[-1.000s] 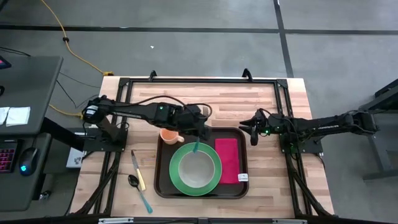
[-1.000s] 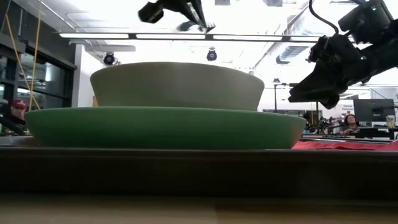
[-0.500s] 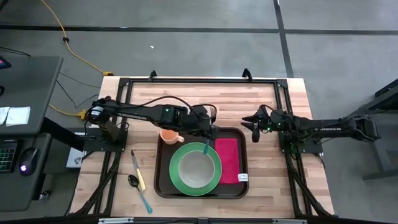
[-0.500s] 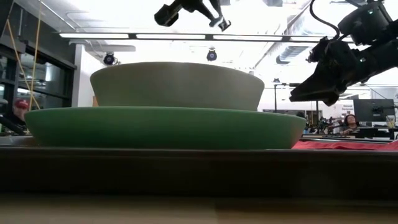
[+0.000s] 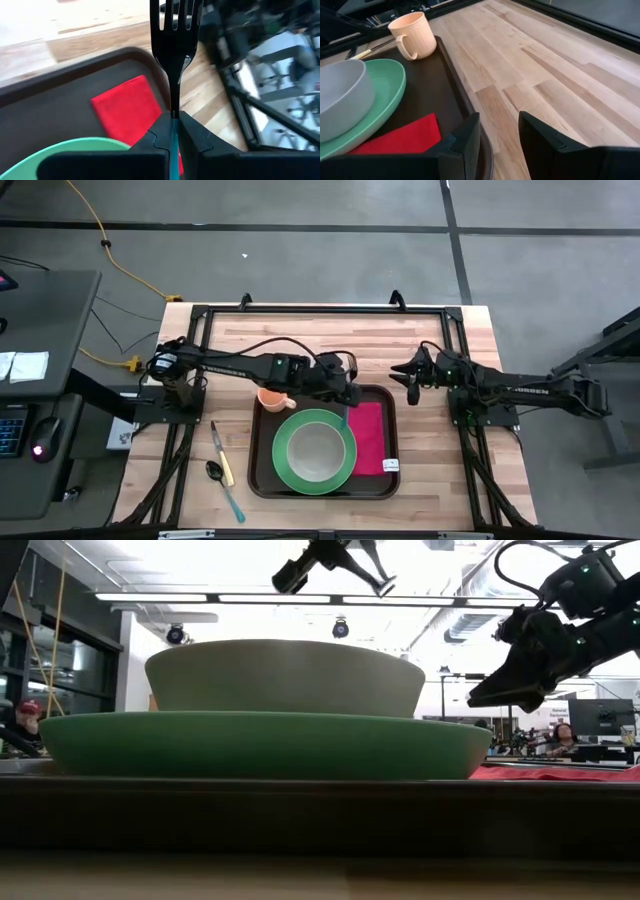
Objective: Set up tray
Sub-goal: Put the blue fork on the red table napkin
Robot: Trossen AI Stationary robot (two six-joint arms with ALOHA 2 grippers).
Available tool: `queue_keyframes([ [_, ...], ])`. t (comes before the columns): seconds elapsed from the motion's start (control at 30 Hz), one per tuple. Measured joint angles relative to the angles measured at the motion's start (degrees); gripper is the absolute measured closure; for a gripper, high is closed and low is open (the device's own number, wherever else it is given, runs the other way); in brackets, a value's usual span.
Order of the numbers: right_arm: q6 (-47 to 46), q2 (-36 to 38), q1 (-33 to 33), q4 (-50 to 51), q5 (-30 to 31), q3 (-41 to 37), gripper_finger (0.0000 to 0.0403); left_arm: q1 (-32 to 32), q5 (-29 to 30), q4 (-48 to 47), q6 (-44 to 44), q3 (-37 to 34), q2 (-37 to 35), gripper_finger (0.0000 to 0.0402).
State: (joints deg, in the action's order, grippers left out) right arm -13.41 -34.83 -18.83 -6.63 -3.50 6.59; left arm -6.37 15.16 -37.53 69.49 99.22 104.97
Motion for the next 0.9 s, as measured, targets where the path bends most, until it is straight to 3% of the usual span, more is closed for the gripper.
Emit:
queue_keyframes([
  [0.23,-0.09,0.0,-1.09,-0.45,-4.81,0.0,0.0289,0.0,0.51,0.56,-0.01,0.04,-0.11,0.0351],
  [0.47,-4.84,-0.02,-1.07,-6.17,-14.1,0.0,0.0289,0.0,0.92,0.96,-0.04,0.06,0.87,0.0351],
  [0.9,-13.44,-0.02,-1.05,-17.27,-17.65,0.0,0.0289,0.0,-0.04,4.54,-0.56,-0.01,3.06,0.0351],
])
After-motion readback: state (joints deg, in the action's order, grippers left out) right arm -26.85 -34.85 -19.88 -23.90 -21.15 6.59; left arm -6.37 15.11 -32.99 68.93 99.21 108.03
